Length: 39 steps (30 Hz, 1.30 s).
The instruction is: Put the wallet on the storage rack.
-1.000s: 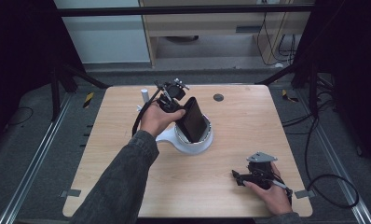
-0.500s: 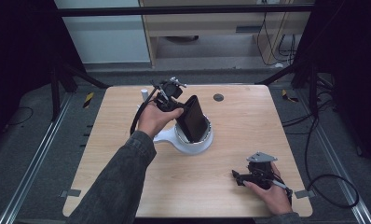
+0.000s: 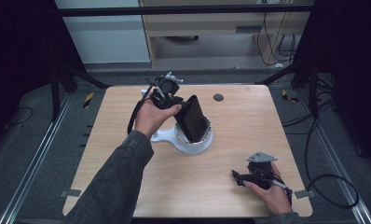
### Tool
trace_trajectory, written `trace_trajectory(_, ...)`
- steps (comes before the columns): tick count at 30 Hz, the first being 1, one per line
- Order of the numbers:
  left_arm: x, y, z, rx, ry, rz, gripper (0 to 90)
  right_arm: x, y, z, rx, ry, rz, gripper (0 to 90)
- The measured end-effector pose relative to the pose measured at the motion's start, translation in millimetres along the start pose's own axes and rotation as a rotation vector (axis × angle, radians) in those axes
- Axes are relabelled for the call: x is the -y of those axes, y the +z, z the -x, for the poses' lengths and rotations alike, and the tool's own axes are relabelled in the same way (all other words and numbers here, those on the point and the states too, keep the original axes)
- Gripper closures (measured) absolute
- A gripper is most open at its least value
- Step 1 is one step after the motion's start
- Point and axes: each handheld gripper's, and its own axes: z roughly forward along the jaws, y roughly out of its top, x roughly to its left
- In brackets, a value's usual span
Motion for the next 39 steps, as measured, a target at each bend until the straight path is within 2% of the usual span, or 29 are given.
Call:
trace_trajectory(2, 0.0, -2.8, 0.6, -0.008, 0.002, 0.014, 60.7, 0.0, 0.0, 0.0, 0.0, 0.0, 0.0, 5.6)
trace_trajectory(7, 0.1, -9.6, 4.9, -0.037, 0.016, 0.046, 42.8, 0.0, 0.0, 0.0, 0.0, 0.0, 0.0, 5.6)
trace_trajectory(11, 0.4, -14.0, 7.3, -0.031, 0.02, 0.073, 28.9, -0.1, -0.4, -0.1, 0.002, 0.0, -0.004, 5.5)
trace_trajectory(14, 0.6, -16.1, 8.7, -0.008, 0.014, 0.093, 20.4, -0.1, -0.3, 0.0, 0.002, -0.001, -0.004, 5.5)
trace_trajectory(19, 0.2, -20.2, 18.4, 0.012, 0.033, 0.103, 11.0, 0.2, -0.6, -0.2, 0.001, -0.001, -0.004, 5.5)
trace_trajectory(21, 1.2, -21.0, 22.0, 0.007, 0.044, 0.107, 9.6, 0.2, -0.6, -0.3, 0.001, 0.0, -0.003, 5.5)
trace_trajectory(25, 5.4, -20.7, 27.3, 0.019, 0.064, 0.095, 6.7, 0.4, -0.8, -0.4, 0.002, 0.001, -0.003, 5.5)
trace_trajectory(29, 12.8, -20.9, 31.6, 0.03, 0.073, 0.106, 6.1, 0.5, -0.9, -0.7, 0.002, 0.004, -0.003, 5.5)
trace_trajectory(31, 16.2, -21.5, 33.8, 0.022, 0.085, 0.105, 5.9, 0.6, -0.9, -0.7, 0.002, 0.005, -0.003, 5.5)
trace_trajectory(35, 27.9, -26.4, 38.6, 0.021, 0.081, 0.135, 5.7, 0.7, -1.1, -0.6, 0.003, 0.002, -0.004, 5.5)
trace_trajectory(39, 47.4, -36.2, 44.2, 0.006, 0.085, 0.155, 5.7, 1.3, -1.6, -0.7, 0.006, 0.002, -0.002, 5.5)
